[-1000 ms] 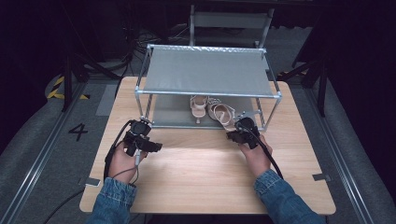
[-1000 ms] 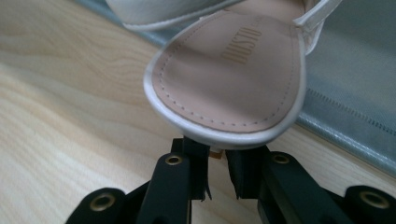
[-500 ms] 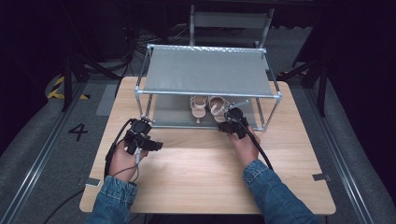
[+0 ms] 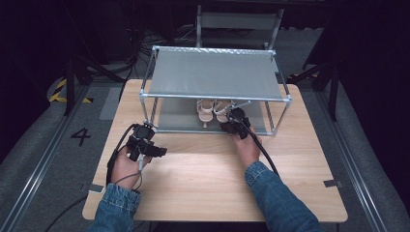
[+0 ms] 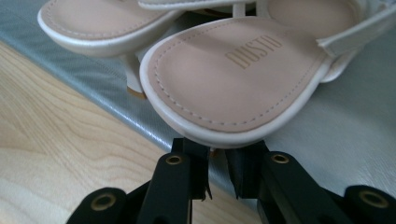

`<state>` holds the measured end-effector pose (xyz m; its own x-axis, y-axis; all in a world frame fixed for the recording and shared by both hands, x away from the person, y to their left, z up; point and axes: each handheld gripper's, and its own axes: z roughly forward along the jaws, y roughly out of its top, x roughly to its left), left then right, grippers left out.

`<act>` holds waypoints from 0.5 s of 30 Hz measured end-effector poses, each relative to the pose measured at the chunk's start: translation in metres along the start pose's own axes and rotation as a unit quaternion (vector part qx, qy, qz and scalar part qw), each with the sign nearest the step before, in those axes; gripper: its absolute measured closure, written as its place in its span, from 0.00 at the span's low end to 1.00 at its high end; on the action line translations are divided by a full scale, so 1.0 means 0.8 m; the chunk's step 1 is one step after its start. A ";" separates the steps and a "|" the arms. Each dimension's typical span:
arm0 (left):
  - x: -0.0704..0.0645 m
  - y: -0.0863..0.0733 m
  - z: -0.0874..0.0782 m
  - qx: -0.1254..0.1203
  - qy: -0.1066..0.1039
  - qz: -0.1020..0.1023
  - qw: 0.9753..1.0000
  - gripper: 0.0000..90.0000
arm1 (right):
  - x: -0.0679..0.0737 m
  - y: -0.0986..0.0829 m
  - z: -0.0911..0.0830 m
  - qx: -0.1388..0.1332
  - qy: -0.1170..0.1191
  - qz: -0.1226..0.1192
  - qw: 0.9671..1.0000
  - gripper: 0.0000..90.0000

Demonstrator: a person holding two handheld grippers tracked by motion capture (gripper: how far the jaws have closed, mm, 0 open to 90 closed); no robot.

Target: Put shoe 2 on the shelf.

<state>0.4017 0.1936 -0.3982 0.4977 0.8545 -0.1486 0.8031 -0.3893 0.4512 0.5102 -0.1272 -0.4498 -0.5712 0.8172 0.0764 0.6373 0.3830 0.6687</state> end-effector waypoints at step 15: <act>0.004 0.004 0.002 0.002 -0.005 0.001 1.000 0.44 | 0.002 0.003 0.008 0.018 0.012 0.024 0.999 0.61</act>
<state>0.4066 0.1941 -0.3986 0.5015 0.8510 -0.1562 0.8036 -0.3913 0.4484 0.5145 -0.1220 -0.4528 -0.5504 0.8254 0.1256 0.6832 0.3588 0.6360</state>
